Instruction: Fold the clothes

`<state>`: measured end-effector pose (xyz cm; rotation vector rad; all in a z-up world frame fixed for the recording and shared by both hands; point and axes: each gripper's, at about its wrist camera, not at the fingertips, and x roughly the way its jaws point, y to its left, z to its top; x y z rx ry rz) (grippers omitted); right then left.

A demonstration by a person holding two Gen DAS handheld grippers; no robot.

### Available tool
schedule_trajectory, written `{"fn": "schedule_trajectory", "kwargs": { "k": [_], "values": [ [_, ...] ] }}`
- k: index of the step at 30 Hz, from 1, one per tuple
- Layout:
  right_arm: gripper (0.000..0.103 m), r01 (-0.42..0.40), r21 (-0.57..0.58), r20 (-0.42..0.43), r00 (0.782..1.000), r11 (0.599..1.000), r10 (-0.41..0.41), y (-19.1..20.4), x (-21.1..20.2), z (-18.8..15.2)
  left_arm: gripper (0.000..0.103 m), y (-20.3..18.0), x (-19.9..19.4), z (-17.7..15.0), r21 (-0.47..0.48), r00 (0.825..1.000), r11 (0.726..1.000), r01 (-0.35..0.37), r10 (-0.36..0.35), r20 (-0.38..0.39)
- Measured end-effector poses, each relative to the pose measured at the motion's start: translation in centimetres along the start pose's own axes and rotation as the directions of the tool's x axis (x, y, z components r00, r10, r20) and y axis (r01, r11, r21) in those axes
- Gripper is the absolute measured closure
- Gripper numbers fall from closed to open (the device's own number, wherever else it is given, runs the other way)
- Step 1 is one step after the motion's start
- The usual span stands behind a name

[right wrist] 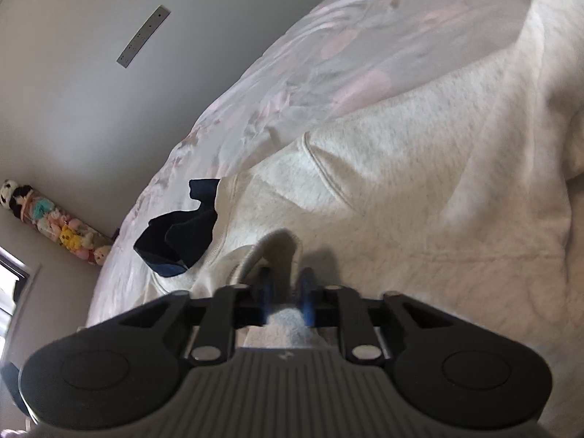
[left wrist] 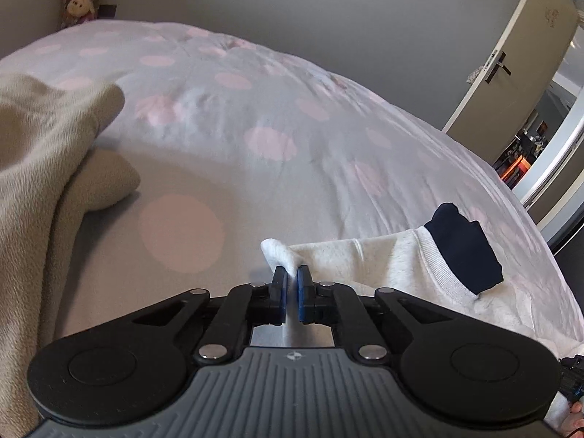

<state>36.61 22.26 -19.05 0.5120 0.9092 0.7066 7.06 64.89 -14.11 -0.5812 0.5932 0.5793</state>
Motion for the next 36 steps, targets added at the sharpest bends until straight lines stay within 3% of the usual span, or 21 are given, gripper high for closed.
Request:
{"fn": "schedule_trajectory", "kwargs": {
  "k": [3, 6, 14, 17, 19, 22, 25, 28, 31, 36],
  "values": [
    [0.099, 0.002, -0.054, 0.074, 0.997, 0.999, 0.002, 0.9, -1.3, 0.1, 0.099, -1.1, -1.4, 1.0, 0.065, 0.999, 0.998, -0.006, 0.003, 0.050],
    [0.099, 0.007, -0.099, 0.155, 0.988, 0.995, 0.008, 1.7, -2.6, 0.6, 0.099, -0.8, -0.8, 1.2, 0.086, 0.998, 0.995, -0.060, 0.057, 0.033],
    [0.098, 0.121, -0.113, 0.086, 0.990, 0.986, -0.112, -0.1, 0.3, -0.3, 0.097, 1.0, 3.0, -1.2, 0.081, 0.988, 0.986, -0.145, 0.149, -0.047],
    [0.091, 0.159, -0.094, 0.088, 0.985, 0.983, -0.150, -0.6, 0.5, -0.3, 0.091, 0.7, 2.3, -1.3, 0.096, 0.987, 0.984, -0.149, 0.154, -0.046],
    [0.089, 0.194, -0.108, 0.127, 0.975, 0.975, -0.180, -0.2, -0.1, 0.1, 0.078, 0.4, 1.0, -1.5, 0.120, 0.987, 0.981, -0.150, 0.155, -0.035],
    [0.081, 0.217, -0.119, 0.179, 0.965, 0.969, -0.194, 0.5, -1.2, 0.4, 0.071, -0.1, -2.1, -2.6, 0.140, 0.992, 0.982, -0.127, 0.129, -0.007],
    [0.080, 0.218, -0.152, 0.208, 0.961, 0.964, -0.185, 1.6, -2.0, 0.4, 0.066, -1.2, -5.0, -4.9, 0.191, 0.992, 0.974, -0.125, 0.126, 0.007],
    [0.079, 0.196, -0.182, 0.199, 0.967, 0.964, -0.159, 2.6, -2.1, 0.1, 0.055, -2.4, -8.0, -7.4, 0.248, 0.992, 0.960, -0.129, 0.128, 0.020],
    [0.078, 0.159, -0.199, 0.164, 0.978, 0.967, -0.127, 3.4, -1.9, -0.5, 0.051, -3.6, -9.8, -10.1, 0.288, 0.992, 0.951, -0.116, 0.123, -0.004],
    [0.067, 0.128, -0.259, 0.120, 0.988, 0.957, -0.099, 4.9, -1.5, -2.0, 0.044, -5.7, -9.5, -13.5, 0.356, 0.989, 0.928, -0.113, 0.138, -0.045]
  ]
}}
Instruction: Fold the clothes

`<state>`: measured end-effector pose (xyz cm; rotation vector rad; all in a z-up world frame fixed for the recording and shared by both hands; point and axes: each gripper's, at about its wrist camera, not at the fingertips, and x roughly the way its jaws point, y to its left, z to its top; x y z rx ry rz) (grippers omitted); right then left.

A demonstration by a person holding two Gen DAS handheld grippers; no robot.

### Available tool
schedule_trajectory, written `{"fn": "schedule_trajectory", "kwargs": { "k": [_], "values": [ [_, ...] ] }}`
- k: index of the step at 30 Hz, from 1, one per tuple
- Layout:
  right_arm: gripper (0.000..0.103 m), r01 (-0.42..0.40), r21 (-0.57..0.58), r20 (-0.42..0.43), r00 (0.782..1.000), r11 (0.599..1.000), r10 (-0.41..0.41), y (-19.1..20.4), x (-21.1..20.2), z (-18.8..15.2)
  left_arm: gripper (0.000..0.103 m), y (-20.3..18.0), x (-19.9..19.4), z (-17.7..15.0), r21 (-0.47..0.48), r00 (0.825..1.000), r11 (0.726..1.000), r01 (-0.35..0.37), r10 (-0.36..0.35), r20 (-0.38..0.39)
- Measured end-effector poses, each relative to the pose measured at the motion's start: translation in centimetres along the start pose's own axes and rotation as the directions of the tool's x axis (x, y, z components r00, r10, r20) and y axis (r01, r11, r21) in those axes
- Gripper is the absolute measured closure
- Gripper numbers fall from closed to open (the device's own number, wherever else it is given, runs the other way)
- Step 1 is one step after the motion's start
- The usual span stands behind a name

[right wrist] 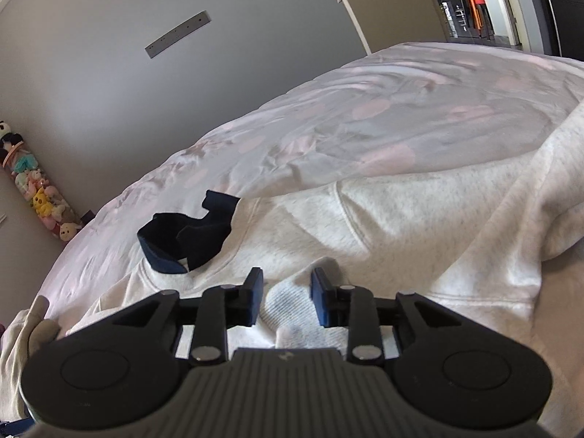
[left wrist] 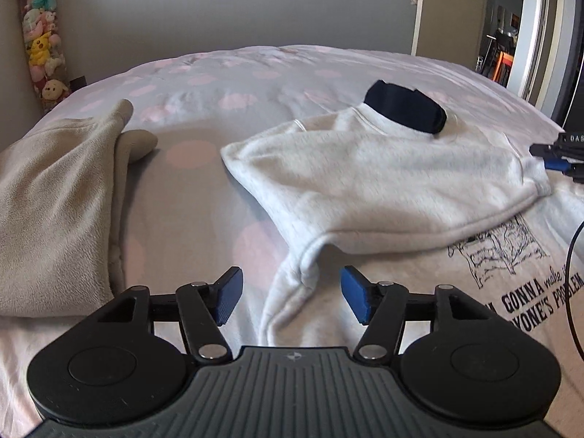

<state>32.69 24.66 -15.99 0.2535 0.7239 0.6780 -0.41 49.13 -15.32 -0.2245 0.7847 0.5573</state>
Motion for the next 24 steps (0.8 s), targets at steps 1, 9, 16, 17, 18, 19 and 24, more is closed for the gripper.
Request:
{"fn": "schedule_trajectory", "kwargs": {
  "k": [1, 9, 16, 17, 18, 19, 24],
  "values": [
    [0.067, 0.005, -0.004, -0.005, 1.000, 1.000, -0.005, 0.1, 0.0, -0.1, 0.044, -0.6, 0.2, -0.2, 0.006, 1.000, 1.000, 0.003, -0.003, -0.005],
    [0.067, 0.015, 0.005, -0.010, 1.000, 1.000, -0.015, -0.2, -0.1, -0.5, 0.073, -0.9, 2.6, 0.2, 0.003, 0.994, 0.994, -0.107, 0.107, -0.012],
    [0.067, 0.018, -0.124, 0.038, 0.999, 0.992, -0.014, 1.6, -0.9, -0.7, 0.089, 2.1, 2.8, -0.2, -0.121, 0.994, 0.987, -0.108, 0.105, -0.029],
    [0.067, 0.026, -0.122, 0.015, 1.000, 0.992, -0.024, 1.4, -0.5, -0.9, 0.089, 2.7, 3.0, -0.4, -0.157, 0.995, 0.983, -0.096, 0.092, -0.035],
    [0.067, 0.040, -0.119, -0.012, 0.999, 0.992, -0.041, 1.1, 0.0, -1.2, 0.089, 3.3, 3.2, -0.5, -0.192, 0.996, 0.978, -0.085, 0.078, -0.041],
    [0.068, 0.061, -0.119, -0.034, 0.997, 0.991, -0.066, 0.8, 0.5, -1.4, 0.087, 3.9, 3.3, -0.8, -0.226, 0.997, 0.971, -0.074, 0.066, -0.041],
    [0.075, 0.186, -0.112, -0.090, 0.976, 0.976, -0.196, -1.5, 2.0, -2.1, 0.087, 4.8, 2.9, -1.5, -0.281, 0.998, 0.958, -0.058, 0.049, -0.037]
  ]
}}
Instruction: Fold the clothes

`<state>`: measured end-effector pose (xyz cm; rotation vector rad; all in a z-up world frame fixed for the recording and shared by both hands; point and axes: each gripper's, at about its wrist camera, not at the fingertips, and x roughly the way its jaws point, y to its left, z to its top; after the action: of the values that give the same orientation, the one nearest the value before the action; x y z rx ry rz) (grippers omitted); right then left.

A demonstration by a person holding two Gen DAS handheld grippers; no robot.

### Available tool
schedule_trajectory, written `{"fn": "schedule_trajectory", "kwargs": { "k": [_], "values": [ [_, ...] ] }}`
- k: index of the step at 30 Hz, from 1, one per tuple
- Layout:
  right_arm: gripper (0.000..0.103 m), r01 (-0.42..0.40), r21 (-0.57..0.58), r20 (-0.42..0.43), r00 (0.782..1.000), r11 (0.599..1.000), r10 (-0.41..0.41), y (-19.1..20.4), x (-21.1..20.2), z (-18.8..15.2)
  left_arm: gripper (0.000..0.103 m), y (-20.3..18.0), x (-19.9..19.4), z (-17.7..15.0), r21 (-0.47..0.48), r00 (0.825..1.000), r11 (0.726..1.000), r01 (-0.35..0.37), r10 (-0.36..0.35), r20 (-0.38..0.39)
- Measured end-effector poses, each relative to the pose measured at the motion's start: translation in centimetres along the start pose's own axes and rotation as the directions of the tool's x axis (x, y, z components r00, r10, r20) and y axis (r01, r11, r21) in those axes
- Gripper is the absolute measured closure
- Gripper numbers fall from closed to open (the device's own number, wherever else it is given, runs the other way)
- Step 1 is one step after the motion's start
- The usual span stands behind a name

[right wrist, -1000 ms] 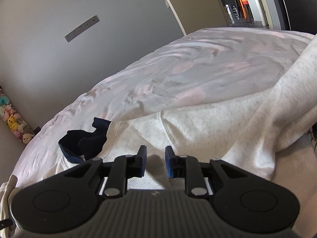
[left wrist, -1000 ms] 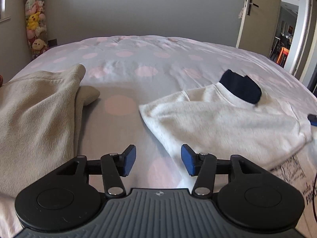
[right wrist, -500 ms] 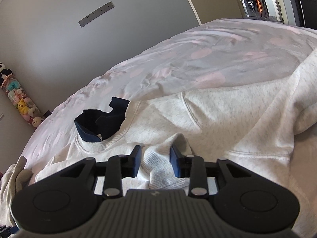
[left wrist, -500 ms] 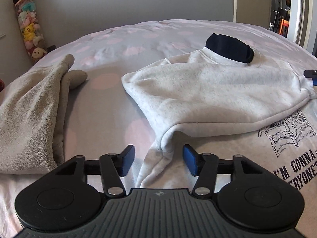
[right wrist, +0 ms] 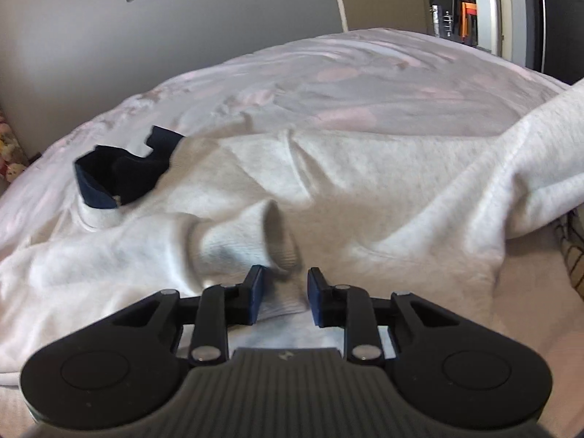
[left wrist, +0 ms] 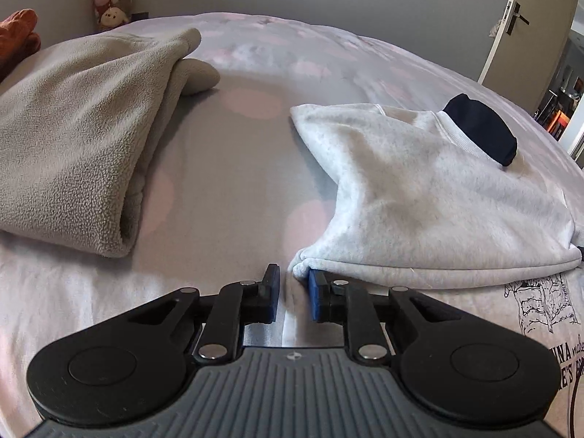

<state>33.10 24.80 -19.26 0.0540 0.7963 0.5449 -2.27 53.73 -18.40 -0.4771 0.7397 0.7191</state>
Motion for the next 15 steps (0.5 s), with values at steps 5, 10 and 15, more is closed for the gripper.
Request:
{"fn": "schedule_trajectory", "kwargs": {
  "k": [5, 10, 15],
  "values": [
    [0.075, -0.009, 0.013, 0.000, 1.000, 1.000, 0.009, -0.8, -0.5, 0.0, 0.080, -0.2, -1.6, -0.2, 0.052, 0.999, 0.998, -0.046, 0.047, -0.015],
    [0.070, -0.027, 0.030, 0.037, 0.999, 0.999, 0.026, -1.6, -3.6, 0.3, 0.074, 0.6, -4.4, -0.9, 0.059, 0.995, 0.993, -0.102, 0.102, 0.014],
    [0.065, -0.048, 0.097, 0.106, 0.994, 0.994, 0.038, -4.1, -9.6, 1.1, 0.073, 0.5, -5.9, -0.3, 0.018, 0.990, 0.992, -0.127, 0.125, 0.063]
  ]
}}
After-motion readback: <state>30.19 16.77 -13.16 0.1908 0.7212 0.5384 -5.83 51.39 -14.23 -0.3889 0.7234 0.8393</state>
